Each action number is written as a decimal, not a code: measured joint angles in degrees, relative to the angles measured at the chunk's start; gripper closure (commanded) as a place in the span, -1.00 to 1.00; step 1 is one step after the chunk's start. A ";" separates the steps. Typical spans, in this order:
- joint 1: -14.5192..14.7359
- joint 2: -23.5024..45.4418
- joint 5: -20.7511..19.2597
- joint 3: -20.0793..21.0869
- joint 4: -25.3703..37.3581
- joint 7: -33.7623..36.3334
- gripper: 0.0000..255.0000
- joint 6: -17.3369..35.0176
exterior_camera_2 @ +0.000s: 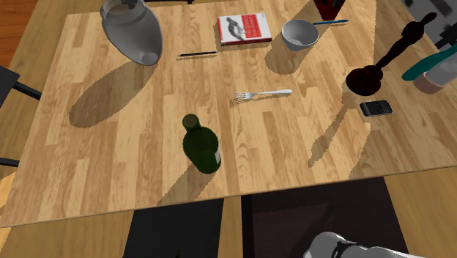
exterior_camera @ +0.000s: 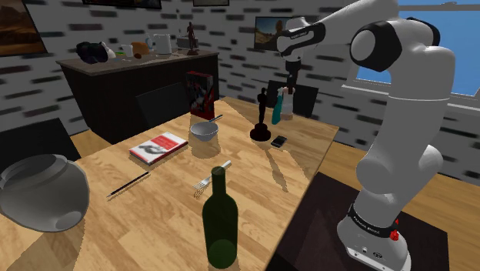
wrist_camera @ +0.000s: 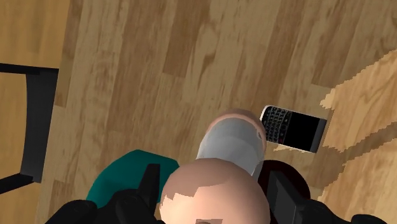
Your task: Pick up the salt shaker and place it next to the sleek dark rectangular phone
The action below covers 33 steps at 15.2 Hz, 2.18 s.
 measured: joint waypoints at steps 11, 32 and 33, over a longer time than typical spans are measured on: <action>-0.11 1.36 -0.27 -0.05 -6.56 1.04 1.00 7.87; -0.15 2.60 -0.49 -0.07 -10.05 1.74 -1.00 12.59; -0.07 2.04 -0.46 -0.04 -9.27 1.64 -1.00 11.28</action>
